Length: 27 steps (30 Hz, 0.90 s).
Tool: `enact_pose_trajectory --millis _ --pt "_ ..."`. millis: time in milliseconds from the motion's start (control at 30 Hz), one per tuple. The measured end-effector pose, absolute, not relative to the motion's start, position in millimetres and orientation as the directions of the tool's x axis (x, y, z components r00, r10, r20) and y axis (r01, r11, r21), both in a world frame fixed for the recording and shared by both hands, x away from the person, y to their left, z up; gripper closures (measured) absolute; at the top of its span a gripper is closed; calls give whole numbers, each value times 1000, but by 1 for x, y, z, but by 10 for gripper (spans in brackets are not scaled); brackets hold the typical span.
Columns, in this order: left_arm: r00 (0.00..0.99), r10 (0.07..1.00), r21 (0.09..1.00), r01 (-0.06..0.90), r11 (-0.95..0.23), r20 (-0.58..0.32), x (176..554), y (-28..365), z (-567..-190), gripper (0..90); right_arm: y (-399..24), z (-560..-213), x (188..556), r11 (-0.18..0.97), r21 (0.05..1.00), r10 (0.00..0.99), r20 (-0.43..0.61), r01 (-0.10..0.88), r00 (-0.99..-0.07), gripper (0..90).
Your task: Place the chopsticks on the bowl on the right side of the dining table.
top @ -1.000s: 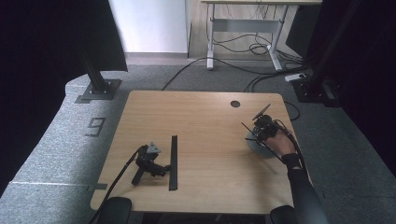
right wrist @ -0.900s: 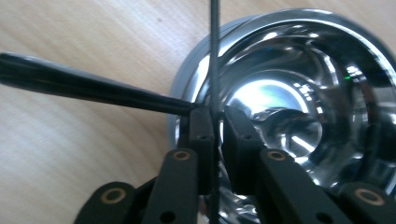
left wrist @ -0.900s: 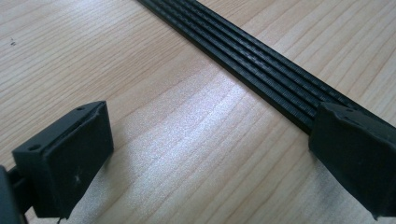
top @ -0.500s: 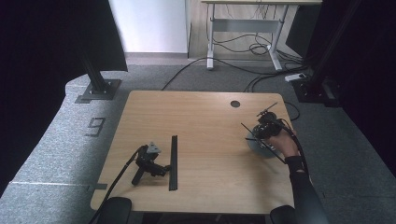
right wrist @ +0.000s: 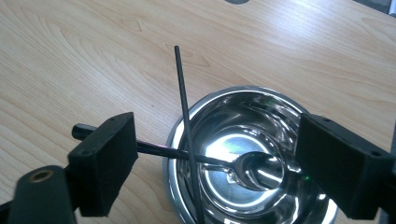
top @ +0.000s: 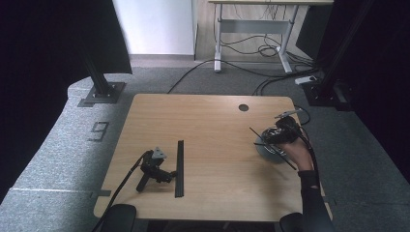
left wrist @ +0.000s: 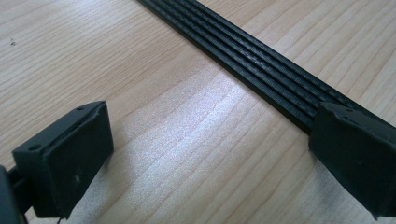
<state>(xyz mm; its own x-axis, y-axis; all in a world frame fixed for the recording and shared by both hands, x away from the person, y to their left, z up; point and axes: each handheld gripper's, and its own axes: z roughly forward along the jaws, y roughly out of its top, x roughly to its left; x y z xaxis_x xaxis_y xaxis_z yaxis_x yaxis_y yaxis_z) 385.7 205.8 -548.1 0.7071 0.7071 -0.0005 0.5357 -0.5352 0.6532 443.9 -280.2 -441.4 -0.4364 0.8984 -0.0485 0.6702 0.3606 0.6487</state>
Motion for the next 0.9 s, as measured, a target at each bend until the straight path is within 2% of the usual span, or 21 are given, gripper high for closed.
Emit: enact_pose_trajectory --millis 67,200,533,900 --pt "707 707 653 536 -535 0 386 206 -548 0 -283 -445 441 335 660 905 -26 673 -426 16" --pt "707 707 653 536 -535 0 386 206 -548 0 -289 -453 436 290 683 916 4 670 -401 3" --pt "707 707 652 535 -537 2 386 206 -548 0 -298 -481 430 261 688 938 -14 678 -347 19" --pt "707 707 652 535 -537 2 386 206 -548 0 -295 -486 430 286 673 938 -50 682 -344 28"
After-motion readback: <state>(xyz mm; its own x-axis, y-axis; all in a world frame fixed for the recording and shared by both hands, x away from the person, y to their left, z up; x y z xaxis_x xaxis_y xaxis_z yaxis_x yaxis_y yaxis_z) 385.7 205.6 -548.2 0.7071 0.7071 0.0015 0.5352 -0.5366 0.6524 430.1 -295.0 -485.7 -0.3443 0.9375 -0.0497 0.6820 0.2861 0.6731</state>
